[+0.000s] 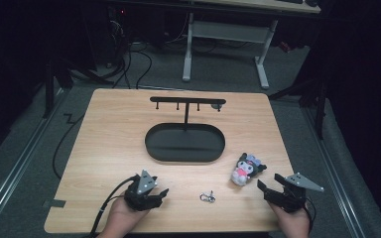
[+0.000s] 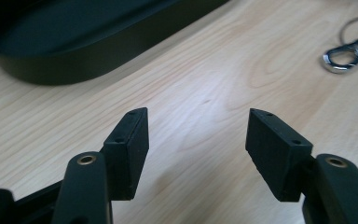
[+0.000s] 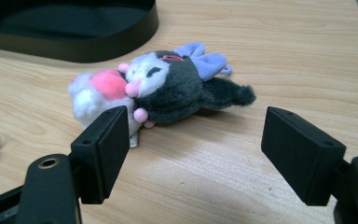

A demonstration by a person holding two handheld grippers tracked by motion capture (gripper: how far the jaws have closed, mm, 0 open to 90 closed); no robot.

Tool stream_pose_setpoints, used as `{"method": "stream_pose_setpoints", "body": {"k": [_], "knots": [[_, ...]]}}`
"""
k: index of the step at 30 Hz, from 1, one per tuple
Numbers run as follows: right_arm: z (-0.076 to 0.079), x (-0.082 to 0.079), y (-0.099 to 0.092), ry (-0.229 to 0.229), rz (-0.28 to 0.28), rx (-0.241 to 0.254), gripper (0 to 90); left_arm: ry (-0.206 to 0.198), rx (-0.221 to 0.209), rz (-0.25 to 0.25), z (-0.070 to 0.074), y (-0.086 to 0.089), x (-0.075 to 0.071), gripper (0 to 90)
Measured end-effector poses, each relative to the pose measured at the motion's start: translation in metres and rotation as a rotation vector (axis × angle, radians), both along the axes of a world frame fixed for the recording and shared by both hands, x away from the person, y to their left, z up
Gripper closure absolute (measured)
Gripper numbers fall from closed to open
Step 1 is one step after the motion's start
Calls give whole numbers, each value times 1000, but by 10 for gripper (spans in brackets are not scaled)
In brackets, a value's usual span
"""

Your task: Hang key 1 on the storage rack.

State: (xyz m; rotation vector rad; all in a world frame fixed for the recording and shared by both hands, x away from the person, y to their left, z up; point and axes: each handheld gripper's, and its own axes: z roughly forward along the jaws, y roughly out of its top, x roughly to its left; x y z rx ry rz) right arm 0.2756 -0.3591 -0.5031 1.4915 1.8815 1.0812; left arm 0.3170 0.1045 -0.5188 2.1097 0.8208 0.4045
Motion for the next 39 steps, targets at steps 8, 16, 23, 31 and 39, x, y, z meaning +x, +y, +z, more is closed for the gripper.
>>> {"method": "stream_pose_setpoints", "body": {"k": [8,16,23,31,39], "knots": [[-2,0,5,4,-26,-19,290,20,-62,22,1,15,12,388],[0,-3,11,-13,9,-38,383,-1,-70,53,6,42,18,400],[5,-4,22,-43,70,-45,496,19,-78,130,-1,66,10,387],[14,5,52,-71,174,17,632,-6,-64,151,-1,75,1,371],[12,25,87,-47,261,-26,900,1,-48,205,-4,98,-12,371]]}}
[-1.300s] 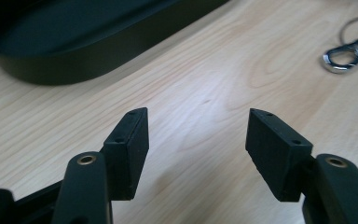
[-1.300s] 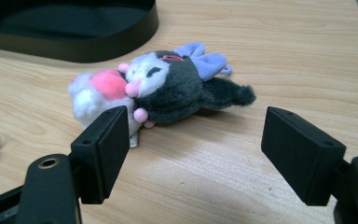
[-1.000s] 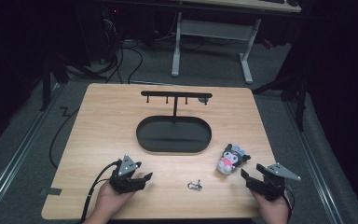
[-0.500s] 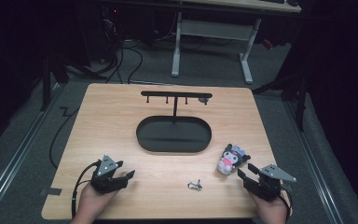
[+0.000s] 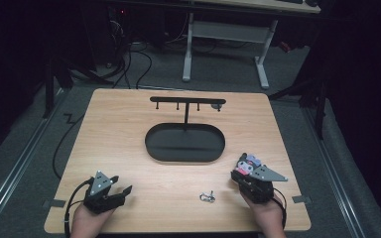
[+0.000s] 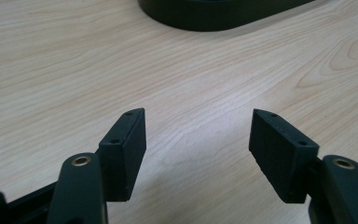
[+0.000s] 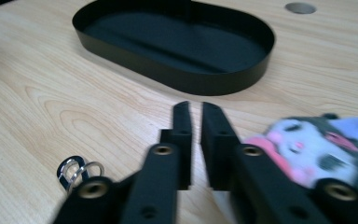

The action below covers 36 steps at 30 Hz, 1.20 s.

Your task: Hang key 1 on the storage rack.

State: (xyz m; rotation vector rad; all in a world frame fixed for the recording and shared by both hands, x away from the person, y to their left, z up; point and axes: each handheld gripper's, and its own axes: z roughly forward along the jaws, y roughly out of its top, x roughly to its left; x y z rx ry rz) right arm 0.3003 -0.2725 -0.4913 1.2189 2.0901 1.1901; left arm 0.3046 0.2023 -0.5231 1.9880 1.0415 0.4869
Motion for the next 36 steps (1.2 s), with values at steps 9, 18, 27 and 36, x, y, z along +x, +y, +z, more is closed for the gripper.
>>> {"method": "stream_pose_setpoints", "body": {"k": [9,18,27,36], "knots": [[-13,18,16,69,38,-45,900,1,-10,25,0,12,-9,372],[-17,19,12,88,22,-43,900,-13,2,9,2,7,-9,372],[-18,14,3,97,-1,-23,899,-27,5,-16,3,-2,-5,372],[-20,-1,-10,111,-34,-19,891,-31,2,-52,5,-17,6,371]]}}
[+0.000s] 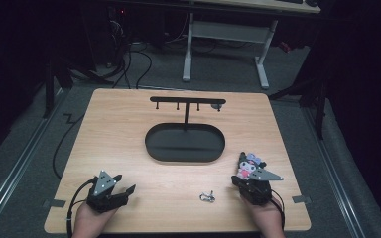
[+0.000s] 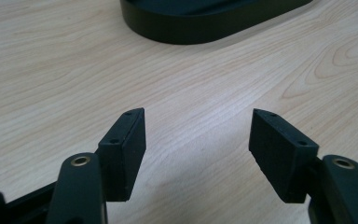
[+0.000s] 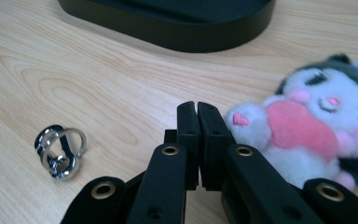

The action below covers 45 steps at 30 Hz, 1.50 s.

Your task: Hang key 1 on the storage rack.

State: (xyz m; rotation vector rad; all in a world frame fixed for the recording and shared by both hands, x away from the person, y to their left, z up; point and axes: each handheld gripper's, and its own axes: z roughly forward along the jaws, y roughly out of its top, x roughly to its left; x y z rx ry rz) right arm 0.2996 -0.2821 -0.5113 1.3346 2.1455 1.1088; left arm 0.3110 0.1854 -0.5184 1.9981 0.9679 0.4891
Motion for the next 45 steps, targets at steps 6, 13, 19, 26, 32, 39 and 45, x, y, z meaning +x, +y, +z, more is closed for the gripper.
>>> {"method": "stream_pose_setpoints", "body": {"k": [6,13,19,26,32,39,45], "knots": [[0,-11,-12,-2,-35,7,888,2,-3,-19,-1,-11,9,371],[-1,-21,-26,2,-75,12,881,0,-2,-40,-1,-21,14,371],[-2,-26,-34,8,-110,18,877,-1,-6,-50,-1,-25,17,371],[-1,-28,-46,3,-145,23,872,-4,-4,-49,-1,-24,18,372],[-2,-28,-50,12,-142,35,857,-1,-9,-44,0,-24,17,371],[-2,-27,-42,12,-95,16,824,29,0,-53,-1,-24,17,363],[-2,-24,-35,7,-65,-31,817,24,-25,-48,2,-23,16,362]]}}
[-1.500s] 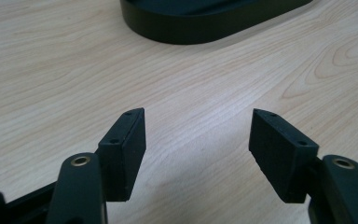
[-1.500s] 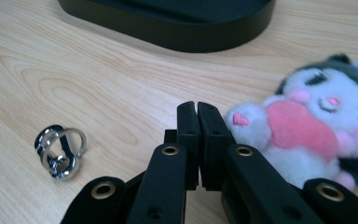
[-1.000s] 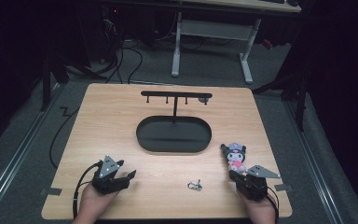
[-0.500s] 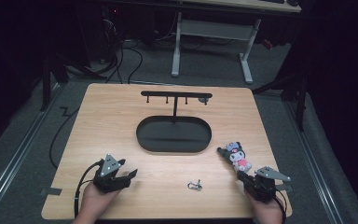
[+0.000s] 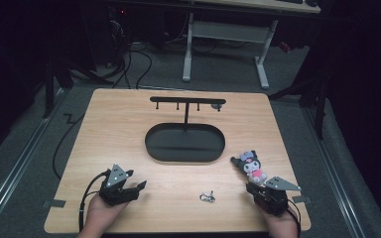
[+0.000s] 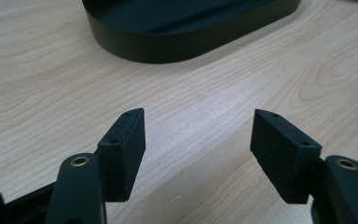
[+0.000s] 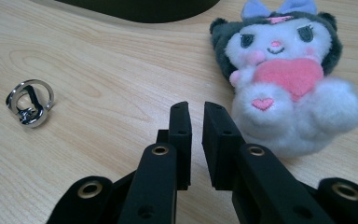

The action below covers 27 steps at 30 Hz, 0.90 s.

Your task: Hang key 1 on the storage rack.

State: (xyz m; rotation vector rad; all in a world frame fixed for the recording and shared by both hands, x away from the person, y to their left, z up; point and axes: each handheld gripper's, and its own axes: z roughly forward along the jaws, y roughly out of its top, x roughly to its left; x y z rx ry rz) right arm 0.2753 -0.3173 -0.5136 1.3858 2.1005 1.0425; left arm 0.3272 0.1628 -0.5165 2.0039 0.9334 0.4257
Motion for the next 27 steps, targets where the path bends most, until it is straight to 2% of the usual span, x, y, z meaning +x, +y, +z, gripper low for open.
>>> {"method": "stream_pose_setpoints", "body": {"k": [2,5,9,14,16,17,18,22,25,27], "knots": [[1,1,1,8,-6,8,789,-2,1,-10,0,0,-1,356],[0,4,5,30,7,-6,742,-10,11,-16,-1,0,-2,344],[0,11,14,92,35,-27,641,-11,9,-33,-2,-1,-3,342],[0,19,24,166,68,-91,552,-10,18,-60,-5,-6,-4,340],[2,22,27,182,82,-113,530,-13,16,-66,-4,-6,-4,340],[4,24,29,204,90,-144,498,-13,16,-70,-4,-7,-4,340],[4,24,29,204,90,-144,498,-16,15,-73,-4,-7,-5,340],[6,29,32,271,95,-172,447,-22,16,-84,-3,-7,-6,337],[11,31,33,296,100,-197,432,-25,12,-85,-2,-7,-6,333],[16,33,33,314,109,-197,423,-23,16,-88,-3,-7,-6,333]]}}
